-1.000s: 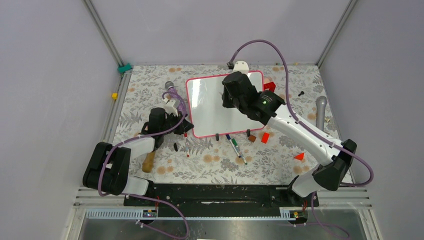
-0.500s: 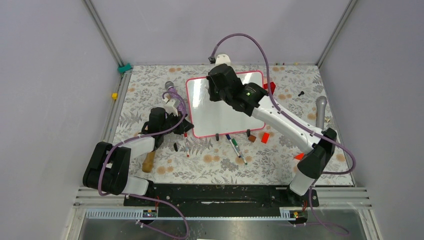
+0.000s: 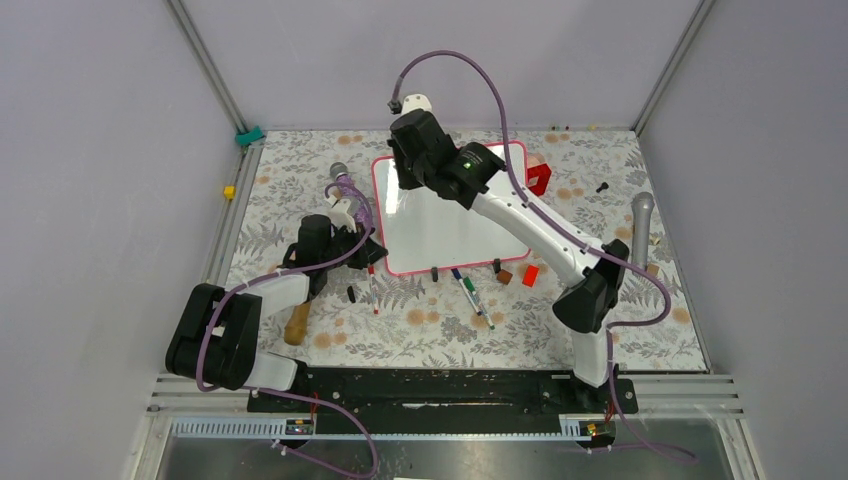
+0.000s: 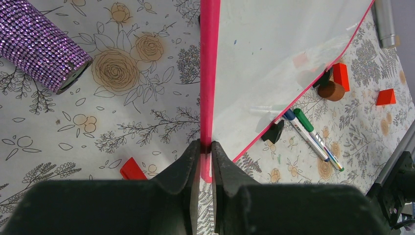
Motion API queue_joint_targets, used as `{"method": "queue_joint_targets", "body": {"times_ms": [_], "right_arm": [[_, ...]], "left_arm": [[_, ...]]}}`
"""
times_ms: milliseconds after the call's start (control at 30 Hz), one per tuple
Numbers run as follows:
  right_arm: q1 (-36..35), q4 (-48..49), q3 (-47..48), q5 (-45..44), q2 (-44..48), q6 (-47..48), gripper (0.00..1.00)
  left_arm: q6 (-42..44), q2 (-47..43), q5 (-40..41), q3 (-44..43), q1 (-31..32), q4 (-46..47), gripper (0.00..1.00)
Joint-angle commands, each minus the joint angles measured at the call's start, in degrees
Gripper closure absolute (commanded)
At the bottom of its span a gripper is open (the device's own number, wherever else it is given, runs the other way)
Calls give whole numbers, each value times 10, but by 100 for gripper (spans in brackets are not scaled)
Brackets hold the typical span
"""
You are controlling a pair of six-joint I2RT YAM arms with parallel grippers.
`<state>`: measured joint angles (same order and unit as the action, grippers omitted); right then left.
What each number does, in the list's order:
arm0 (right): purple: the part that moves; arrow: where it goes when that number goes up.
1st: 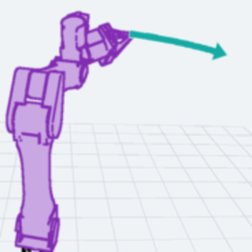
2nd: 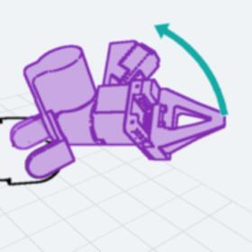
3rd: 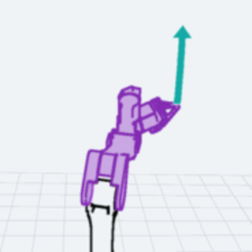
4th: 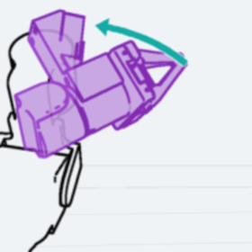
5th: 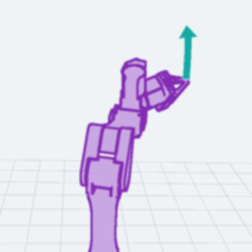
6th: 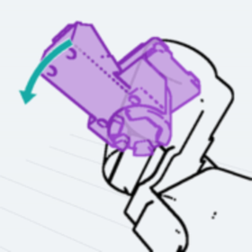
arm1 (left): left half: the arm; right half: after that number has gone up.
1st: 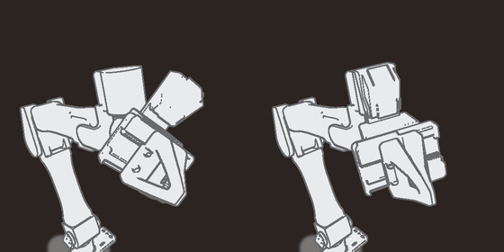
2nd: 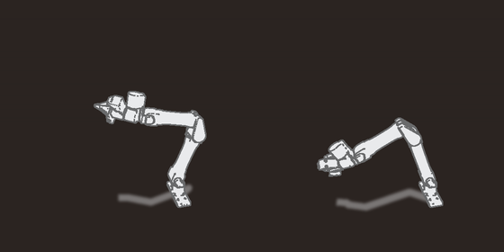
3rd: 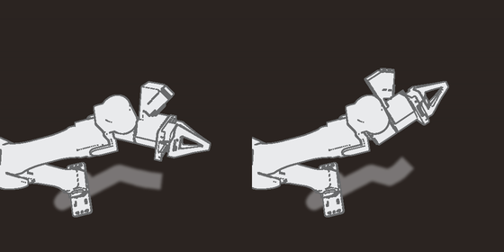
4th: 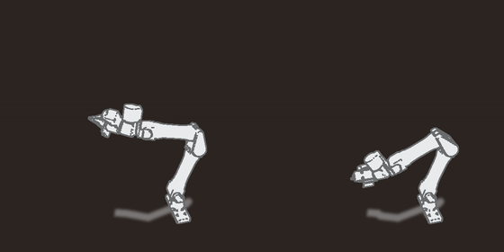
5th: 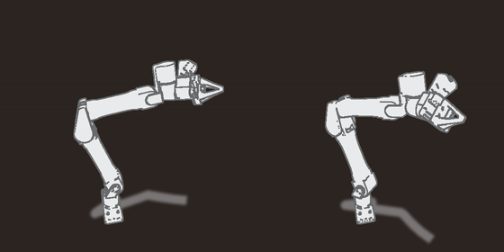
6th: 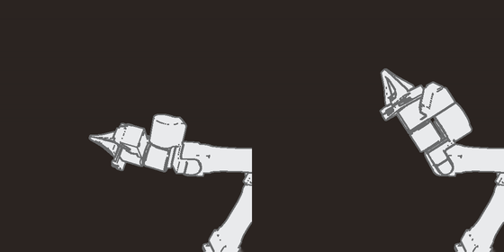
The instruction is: Write a sentence on the whiteboard
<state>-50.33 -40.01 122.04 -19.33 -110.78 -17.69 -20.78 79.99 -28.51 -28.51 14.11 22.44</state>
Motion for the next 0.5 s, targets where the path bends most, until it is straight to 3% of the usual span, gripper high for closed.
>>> {"method": "queue_joint_targets", "body": {"times_ms": [0, 467], "right_arm": [[-8, -46, 70, -2, -42, 17, 100], [-9, -74, 131, -30, -98, 24, 100]], "left_arm": [[7, -5, -13, -18, 1, 18, 93], [2, -3, -21, -16, 1, 24, 92]]}}
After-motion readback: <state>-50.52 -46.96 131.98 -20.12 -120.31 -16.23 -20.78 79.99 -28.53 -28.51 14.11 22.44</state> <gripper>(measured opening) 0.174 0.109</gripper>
